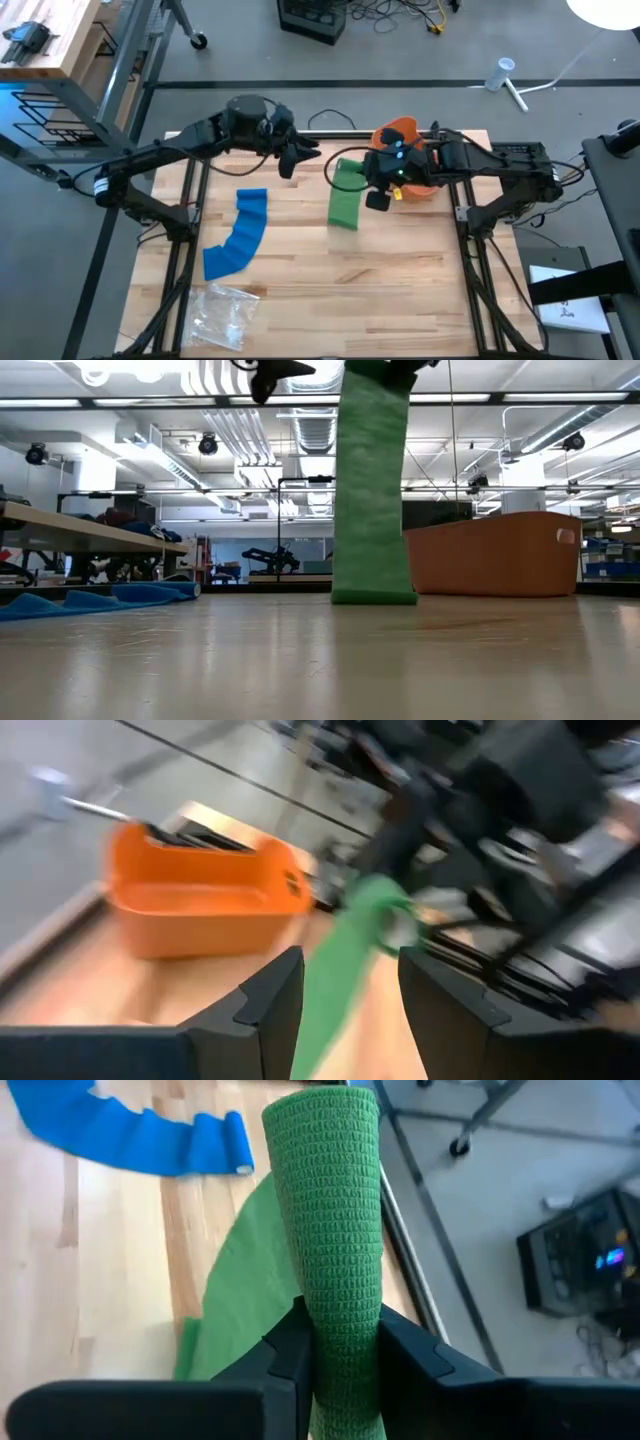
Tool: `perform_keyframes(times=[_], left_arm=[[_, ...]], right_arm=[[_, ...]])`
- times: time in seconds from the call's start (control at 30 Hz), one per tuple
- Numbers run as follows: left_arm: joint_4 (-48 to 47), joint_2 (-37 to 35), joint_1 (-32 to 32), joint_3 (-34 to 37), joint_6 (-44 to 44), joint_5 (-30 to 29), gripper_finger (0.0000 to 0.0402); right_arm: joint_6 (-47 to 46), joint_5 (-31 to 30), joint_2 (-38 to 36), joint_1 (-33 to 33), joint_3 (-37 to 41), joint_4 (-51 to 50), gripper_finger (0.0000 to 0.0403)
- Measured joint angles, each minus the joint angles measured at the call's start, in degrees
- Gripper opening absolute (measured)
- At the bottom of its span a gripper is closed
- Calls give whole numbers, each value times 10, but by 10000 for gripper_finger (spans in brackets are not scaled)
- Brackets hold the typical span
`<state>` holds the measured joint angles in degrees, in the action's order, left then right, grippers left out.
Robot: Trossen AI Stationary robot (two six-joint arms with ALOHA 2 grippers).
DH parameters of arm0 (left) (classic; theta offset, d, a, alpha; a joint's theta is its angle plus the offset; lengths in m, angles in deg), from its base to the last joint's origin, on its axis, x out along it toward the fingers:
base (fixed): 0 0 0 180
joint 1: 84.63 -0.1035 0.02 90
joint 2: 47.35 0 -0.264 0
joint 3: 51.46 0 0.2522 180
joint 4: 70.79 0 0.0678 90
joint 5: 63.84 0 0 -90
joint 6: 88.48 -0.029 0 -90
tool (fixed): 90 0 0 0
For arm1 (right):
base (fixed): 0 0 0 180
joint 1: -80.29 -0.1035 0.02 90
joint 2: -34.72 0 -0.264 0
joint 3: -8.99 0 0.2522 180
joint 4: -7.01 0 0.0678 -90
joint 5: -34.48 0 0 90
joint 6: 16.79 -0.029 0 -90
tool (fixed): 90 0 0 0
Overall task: Roll bandage
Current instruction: Roll the green bandage
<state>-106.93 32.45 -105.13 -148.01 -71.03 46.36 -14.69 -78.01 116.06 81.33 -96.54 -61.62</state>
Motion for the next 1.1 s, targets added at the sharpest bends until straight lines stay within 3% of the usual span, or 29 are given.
perform_keyframes(times=[0.13, 0.23, 0.47, 0.8, 1.1], left_arm=[[-18, 13, -22, 0, -7, 137, 169], [-27, 11, -43, 0, -21, 181, 179], [-23, 7, -64, 0, -65, 90, 197], [62, 8, -55, 0, -174, 84, 188], [83, 8, -38, 0, -171, 102, 158]], right_arm=[[-58, -1, 6, 0, 0, -25, 71], [-95, 1, 6, -5, 0, -35, 72], [-126, 14, 6, -12, 0, -31, 66], [-163, 125, 6, -11, -5, -31, 61], [-132, 166, 6, -5, -5, -30, 66]])
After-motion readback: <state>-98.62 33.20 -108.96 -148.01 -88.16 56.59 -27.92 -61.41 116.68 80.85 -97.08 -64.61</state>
